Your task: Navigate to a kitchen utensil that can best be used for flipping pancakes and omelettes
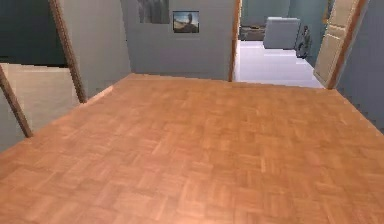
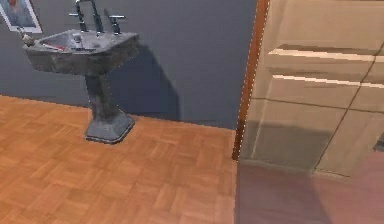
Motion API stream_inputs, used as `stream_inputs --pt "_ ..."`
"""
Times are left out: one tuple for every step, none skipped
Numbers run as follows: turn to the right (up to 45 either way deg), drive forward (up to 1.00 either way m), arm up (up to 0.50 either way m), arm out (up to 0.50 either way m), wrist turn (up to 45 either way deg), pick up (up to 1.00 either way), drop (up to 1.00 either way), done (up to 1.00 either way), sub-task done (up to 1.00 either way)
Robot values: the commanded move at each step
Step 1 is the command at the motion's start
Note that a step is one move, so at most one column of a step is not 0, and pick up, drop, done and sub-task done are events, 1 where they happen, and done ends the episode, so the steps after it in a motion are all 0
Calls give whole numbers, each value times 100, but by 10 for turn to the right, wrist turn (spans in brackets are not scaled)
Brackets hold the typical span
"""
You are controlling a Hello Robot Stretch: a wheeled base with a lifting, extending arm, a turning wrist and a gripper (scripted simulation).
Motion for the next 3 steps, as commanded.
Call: stream_inputs --pt "0 45 0 0 0 0 0 0 0" --pt "-330 0 0 0 0 0 0 0 0" --pt "0 100 0 0 0 0 0 0 0"
